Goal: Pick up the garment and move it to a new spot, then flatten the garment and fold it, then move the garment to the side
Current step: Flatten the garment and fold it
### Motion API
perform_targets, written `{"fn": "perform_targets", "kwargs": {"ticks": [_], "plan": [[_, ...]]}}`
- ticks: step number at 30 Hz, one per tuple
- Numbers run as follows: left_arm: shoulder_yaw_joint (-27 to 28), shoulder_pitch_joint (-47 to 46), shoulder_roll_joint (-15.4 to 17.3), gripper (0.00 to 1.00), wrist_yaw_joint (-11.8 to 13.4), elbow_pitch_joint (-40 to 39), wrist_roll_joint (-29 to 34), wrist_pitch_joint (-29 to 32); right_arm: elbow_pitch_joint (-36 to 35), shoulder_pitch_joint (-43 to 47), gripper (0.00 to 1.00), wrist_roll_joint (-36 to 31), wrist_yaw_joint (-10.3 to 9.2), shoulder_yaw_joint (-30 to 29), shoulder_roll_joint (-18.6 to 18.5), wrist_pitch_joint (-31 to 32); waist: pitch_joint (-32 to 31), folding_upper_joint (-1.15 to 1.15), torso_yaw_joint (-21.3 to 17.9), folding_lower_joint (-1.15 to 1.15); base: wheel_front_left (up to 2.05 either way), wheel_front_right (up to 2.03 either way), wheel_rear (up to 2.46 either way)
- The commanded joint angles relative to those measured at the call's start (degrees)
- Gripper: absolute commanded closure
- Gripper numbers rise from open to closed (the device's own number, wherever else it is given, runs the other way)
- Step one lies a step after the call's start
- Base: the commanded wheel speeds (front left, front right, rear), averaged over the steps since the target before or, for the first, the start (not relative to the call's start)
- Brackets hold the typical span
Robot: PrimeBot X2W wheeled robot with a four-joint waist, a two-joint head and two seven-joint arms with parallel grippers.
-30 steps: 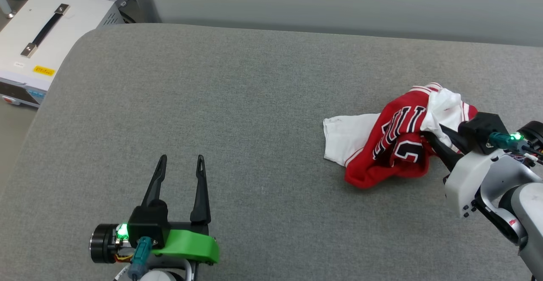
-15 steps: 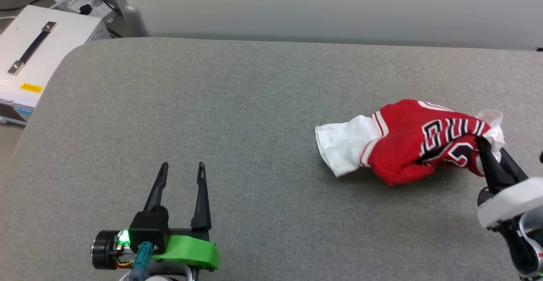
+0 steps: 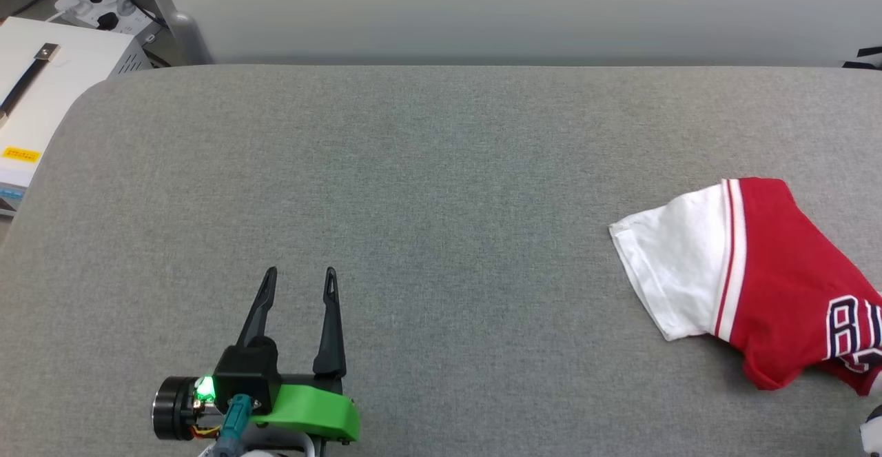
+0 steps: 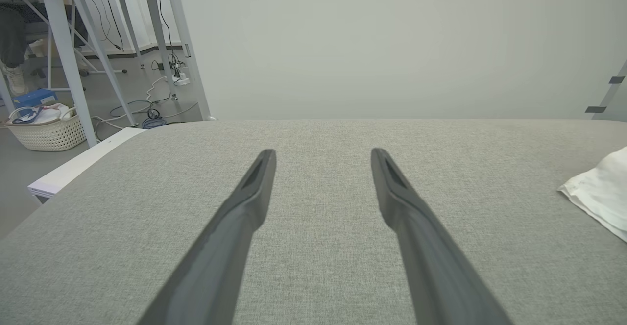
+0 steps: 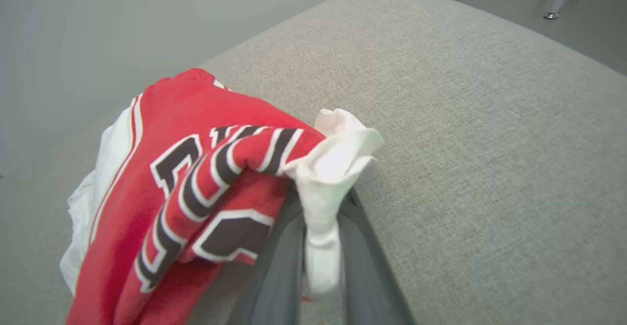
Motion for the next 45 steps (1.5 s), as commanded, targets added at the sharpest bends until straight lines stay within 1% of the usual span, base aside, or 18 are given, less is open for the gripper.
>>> {"fn": "perform_targets", "kwargs": {"ticks": [1, 6, 7, 8, 9, 10, 15, 20, 24, 28, 32, 35, 38, 41, 45], "plan": [[0.2, 0.3, -0.1, 0.00, 0.1, 0.0, 0.0, -0.3, 1.5, 0.8, 1.00, 0.0, -0.03, -0.7, 0.2, -0.1, 0.0, 0.00, -0.1, 0.00, 0.00, 0.00, 0.00], [0.3, 0.5, -0.2, 0.00, 0.1, 0.2, -0.1, -0.3, 9.4, -0.2, 1.00, -2.5, -0.03, -4.9, 1.1, 1.2, -0.2, 0.00, -0.4, 0.00, 0.00, 0.00, 0.00], [0.3, 0.6, -0.2, 0.00, 0.1, 0.2, -0.1, -0.3, 10.4, -0.6, 0.90, -2.8, -0.03, -5.1, 1.2, 1.4, -0.3, 0.00, -0.5, 0.00, 0.00, 0.00, 0.00], [0.3, 0.6, -0.2, 0.00, 0.1, 0.2, -0.1, -0.3, 11.2, -1.1, 0.66, -3.1, -0.03, -5.2, 1.3, 1.4, -0.4, 0.00, -0.5, 0.00, 0.00, 0.00, 0.00], [0.3, 0.6, -0.2, 0.00, 0.1, 0.3, -0.2, -0.3, 11.7, -1.4, 0.51, -3.3, -0.03, -5.2, 1.4, 1.3, -0.4, 0.00, -0.6, 0.00, 0.00, 0.00, 0.00], [0.3, 0.6, -0.2, 0.00, 0.1, 0.3, -0.2, -0.3, 11.8, -1.8, 0.00, -3.6, -0.03, -5.2, 1.3, 0.7, -0.5, 0.00, -0.6, 0.00, 0.00, 0.00, 0.00], [0.3, 0.9, -0.2, 0.00, 0.2, 0.3, -0.1, -0.3, 9.6, -2.0, 0.00, -7.7, -0.03, -5.9, -0.1, -3.7, -1.2, 0.00, -0.9, 0.00, 0.00, 0.00, 0.00], [0.4, 1.3, -0.2, 0.00, 0.2, -0.2, 0.0, -0.3, 1.1, -0.7, 0.00, -11.9, -0.03, -8.4, -0.3, -4.7, -2.0, 0.00, -0.9, 0.00, 0.00, 0.00, 0.00], [0.4, 1.5, -0.2, 0.00, 0.2, -0.6, 0.3, -0.3, -8.9, 0.5, 0.00, -14.9, -0.03, -10.7, 0.5, -2.3, -2.5, 0.00, -0.7, 0.00, 0.00, 0.00, 0.00], [0.4, 1.6, -0.2, 0.00, 0.2, -0.8, 0.4, -0.3, -19.0, 1.8, 0.00, -18.3, -0.03, -13.1, 2.1, 1.8, -2.9, 0.00, -0.2, 0.00, 0.00, 0.00, 0.00], [0.3, 1.8, -0.2, 0.00, 0.3, -1.0, 0.3, -0.3, -26.2, 2.4, 0.00, -20.3, -0.03, -14.3, 3.5, 5.0, -3.0, 0.00, 0.1, 0.00, 0.00, 0.00, 0.00], [0.4, 1.9, -0.2, 0.00, 0.3, -1.1, 0.2, -0.3, -31.5, 2.0, 0.00, -21.2, -0.03, -12.7, 3.2, 7.7, -2.8, 0.00, 0.1, 0.00, 0.00, 0.00, 0.00], [0.3, 1.7, -0.2, 0.00, 0.3, -1.1, 0.3, -0.3, -36.2, 0.5, 0.00, -21.5, -0.03, -9.5, 1.3, 10.5, -2.7, 0.00, 0.2, 0.00, 0.00, 0.00, 0.00], [0.1, 1.4, -0.2, 0.00, 0.2, -1.3, 0.4, -0.3, -39.1, -1.5, 0.00, -20.6, -0.03, -4.3, -1.6, 14.5, -2.3, 0.00, 0.5, 0.00, 0.00, 0.00, 0.00], [0.1, 0.6, -0.2, 0.00, -0.2, -1.6, 0.8, -0.3, -39.2, -3.8, 0.00, -17.7, -0.03, 5.0, -7.0, 22.3, -1.5, 0.00, 1.6, 0.00, 0.00, 0.00, 0.00]]}}
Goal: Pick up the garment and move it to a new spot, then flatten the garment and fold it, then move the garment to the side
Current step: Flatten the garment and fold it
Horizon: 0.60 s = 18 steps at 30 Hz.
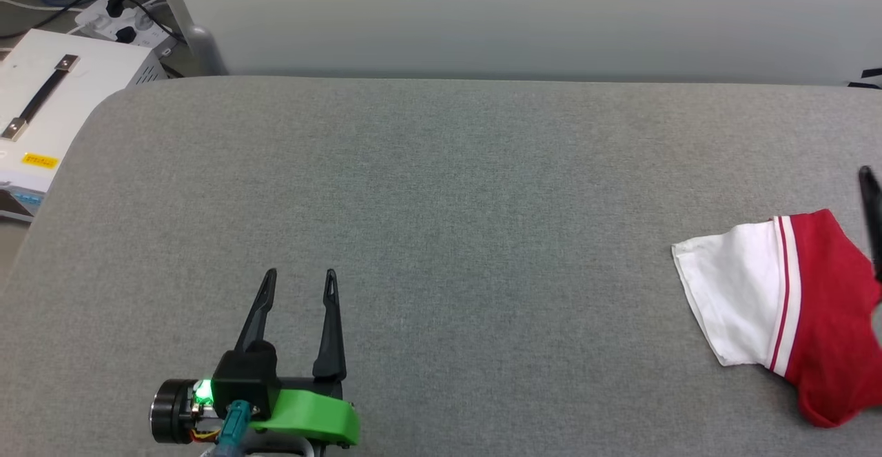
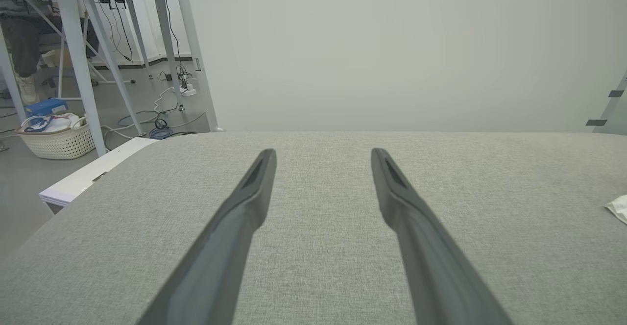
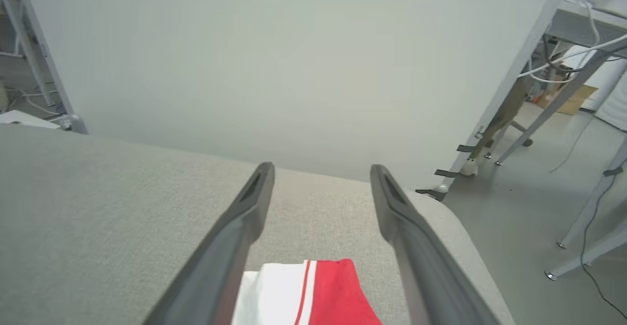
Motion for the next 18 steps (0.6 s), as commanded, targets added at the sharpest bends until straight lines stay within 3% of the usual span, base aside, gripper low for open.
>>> {"fn": "perform_targets", "kwargs": {"ticks": [1, 5, 10, 18], "plan": [[0.2, -0.6, -0.1, 0.00, -0.2, -0.2, 0.7, -0.3, 0.4, -1.2, 0.00, 1.4, -0.03, 2.5, -1.5, 2.4, 0.6, 0.00, 0.7, 0.00, 0.00, 0.00, 0.00], [0.2, -1.3, -0.1, 0.00, -0.3, -0.6, 0.9, -0.3, 3.6, -3.7, 0.00, 7.0, -0.03, 12.6, -7.5, 13.1, 1.9, 0.00, 1.9, 0.00, 0.00, 0.00, 0.00], [-0.2, -2.2, -0.1, 0.00, -0.2, -0.9, 0.7, -0.3, 9.8, -7.4, 0.00, 14.0, -0.03, 21.2, -13.2, 22.5, 3.8, 0.00, 3.4, 0.00, 0.00, 0.00, 0.00], [-1.0, -4.1, -0.1, 0.00, 0.2, -1.0, 0.1, -0.3, 21.2, -13.6, 0.00, 17.9, -0.03, 30.7, -14.9, 26.6, 7.6, 0.00, 5.6, 0.00, 0.00, 0.00, 0.00]]}}
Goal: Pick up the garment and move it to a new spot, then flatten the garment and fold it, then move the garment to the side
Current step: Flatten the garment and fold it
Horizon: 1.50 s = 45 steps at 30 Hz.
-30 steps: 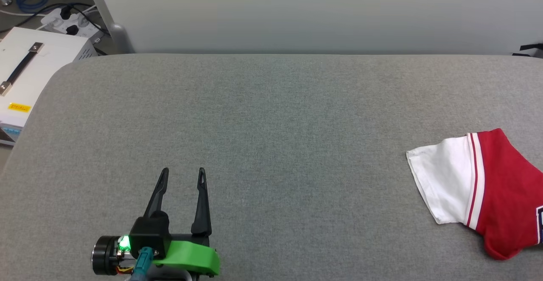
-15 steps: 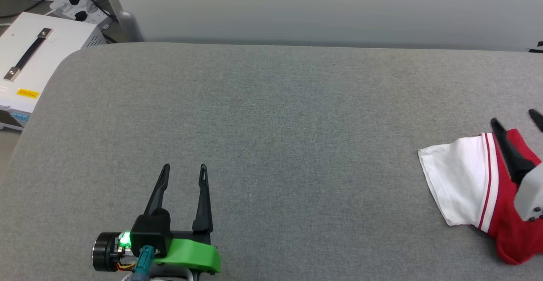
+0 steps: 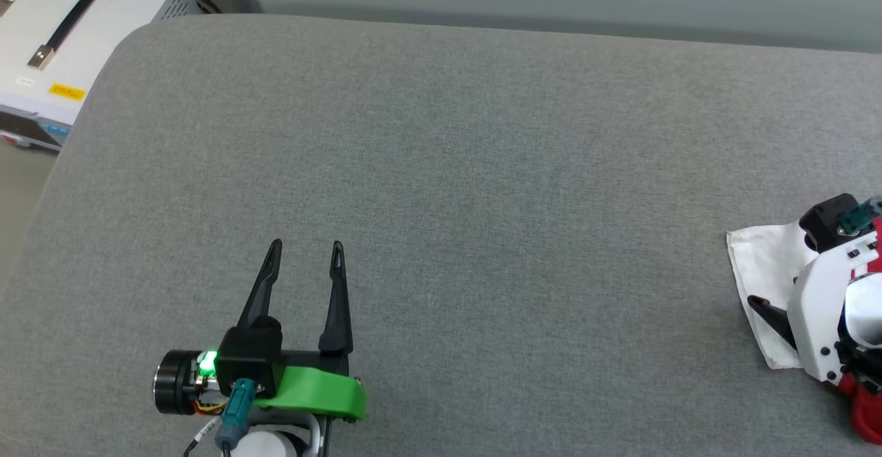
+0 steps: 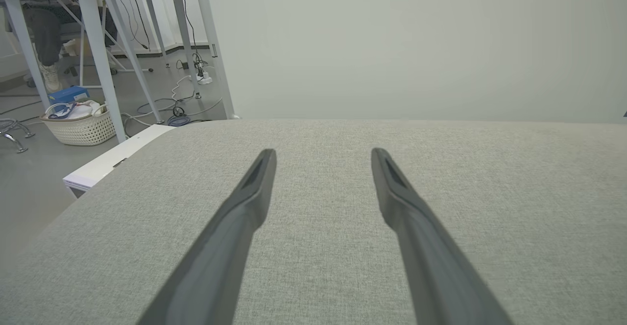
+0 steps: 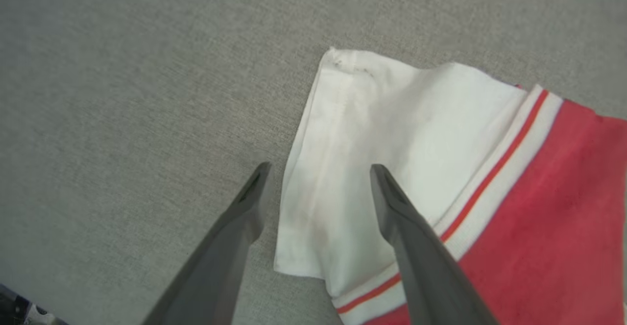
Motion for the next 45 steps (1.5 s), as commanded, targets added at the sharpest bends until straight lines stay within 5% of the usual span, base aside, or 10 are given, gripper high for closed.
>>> {"fn": "perform_targets", "kwargs": {"ticks": [1, 11, 12, 13, 23, 31, 37, 45], "plan": [[-0.3, -1.4, -0.1, 0.00, 0.3, -0.3, -0.4, -0.3, 2.3, -1.3, 0.00, 0.4, -0.04, 1.1, 0.3, -0.2, 2.2, 0.00, 1.6, 0.00, 0.00, 0.00, 0.00], [-0.4, -2.6, -0.1, 0.00, 0.9, -0.1, -0.8, -0.3, 17.2, -3.3, 0.02, 1.2, -0.04, 9.4, 2.3, -3.1, 3.8, 0.00, 2.5, 0.00, 0.00, 0.00, 0.00], [-0.3, -2.5, -0.1, 0.00, 1.0, 0.0, -0.8, -0.3, 17.6, -3.6, 0.66, 1.6, -0.04, 9.6, 2.5, -4.0, 3.7, 0.00, 2.3, 0.00, 0.00, 0.00, 0.00], [-0.1, -2.3, -0.1, 0.00, 1.0, 0.1, -0.8, -0.3, 18.1, -3.9, 1.00, 2.2, -0.04, 9.4, 2.8, -5.4, 3.5, 0.00, 2.1, 0.00, 0.00, 0.00, 0.00], [0.3, -1.4, -0.1, 0.00, 0.8, 0.4, -0.6, -0.3, 15.8, -7.0, 1.00, 3.3, -0.04, 4.8, 2.1, -19.2, -0.1, 0.00, 0.1, 0.00, 0.00, 0.00, 0.00], [0.2, -0.4, -0.1, 0.00, 0.6, 0.3, -0.7, -0.3, 8.3, -8.4, 1.00, 3.5, -0.04, -0.7, 3.2, -24.2, -1.8, 0.00, 0.8, 0.00, 0.00, 0.00, 0.00], [-0.1, -0.4, -0.1, 0.00, 0.9, -0.1, -1.1, -0.3, 3.8, -11.8, 1.00, 2.1, -0.04, -0.2, 6.9, -23.4, -1.1, 0.00, 2.6, 0.00, 0.00, 0.00, 0.00], [-0.6, -1.8, -0.1, 0.00, 1.6, -0.4, -2.0, -0.3, 5.1, -20.6, 1.00, 0.7, -0.04, 7.3, 14.5, -22.6, 1.3, 0.00, 5.5, 0.00, 0.00, 0.00, 0.00]]}}
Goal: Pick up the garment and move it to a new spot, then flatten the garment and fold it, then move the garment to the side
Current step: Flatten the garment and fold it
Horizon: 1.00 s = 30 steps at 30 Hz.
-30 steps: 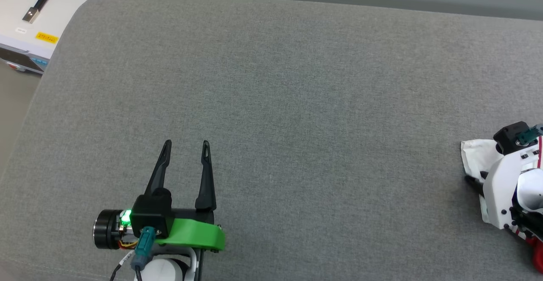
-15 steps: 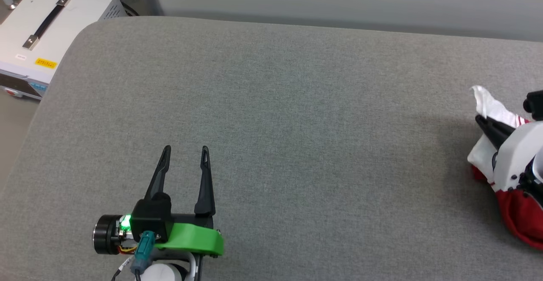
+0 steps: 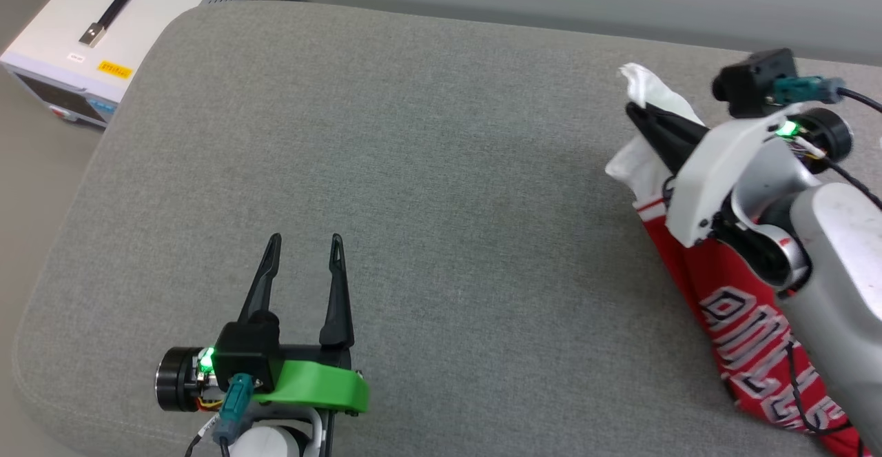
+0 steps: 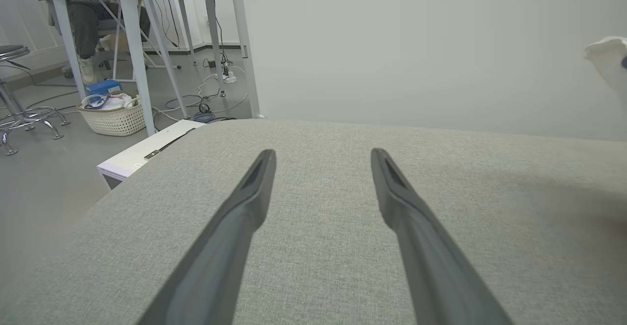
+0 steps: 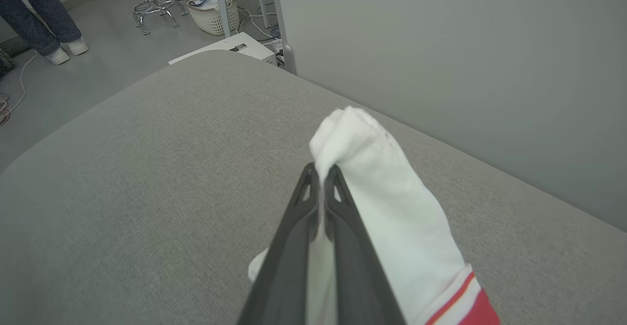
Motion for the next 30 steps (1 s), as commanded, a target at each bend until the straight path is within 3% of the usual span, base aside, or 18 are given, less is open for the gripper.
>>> {"fn": "perform_targets", "kwargs": {"ticks": [1, 13, 19, 24, 26, 27, 30], "plan": [[-0.2, -1.0, -0.2, 0.00, 0.5, -0.2, -0.4, -0.3, 1.0, -2.0, 1.00, -0.6, -0.04, 1.6, 1.3, -0.4, 1.2, 0.00, 1.4, 0.00, 0.00, 0.00, 0.00], [-1.4, -2.6, -0.2, 0.00, 1.3, 0.0, -1.5, -0.3, 16.4, -8.6, 1.00, 1.2, -0.04, 22.0, 10.2, -0.4, 4.2, 0.00, 3.8, 0.00, 0.00, 0.00, 0.00], [-2.4, -3.4, -0.2, 0.00, 1.6, 0.2, -2.0, -0.3, 25.6, -8.2, 1.00, 3.3, -0.04, 32.8, 11.7, 1.4, 5.4, 0.00, 4.6, 0.00, 0.00, 0.00, 0.00], [-2.3, -3.6, -0.2, 0.00, 1.7, 0.6, -2.0, -0.3, 30.0, -7.8, 1.00, 6.6, -0.04, 38.3, 12.1, 1.8, 5.4, 0.00, 4.5, 0.00, 0.00, 0.00, 0.00], [-2.1, -3.6, -0.2, 0.00, 1.6, 0.9, -1.8, -0.3, 30.6, -8.4, 0.15, 7.5, -0.04, 38.9, 12.3, -1.2, 4.6, 0.00, 4.1, 0.00, 0.00, 0.00, 0.00], [-1.9, -3.5, -0.2, 0.00, 1.5, 1.0, -1.6, -0.3, 30.7, -8.8, 0.00, 7.6, -0.04, 38.9, 12.3, -3.4, 4.2, 0.00, 3.9, 0.00, 0.00, 0.00, 0.00], [-1.3, -3.0, -0.2, 0.00, 1.1, 1.3, -0.9, -0.3, 30.2, -9.8, 0.00, 6.9, -0.04, 37.8, 11.8, -11.1, 2.4, 0.00, 3.0, 0.00, 0.00, 0.00, 0.00]]}}
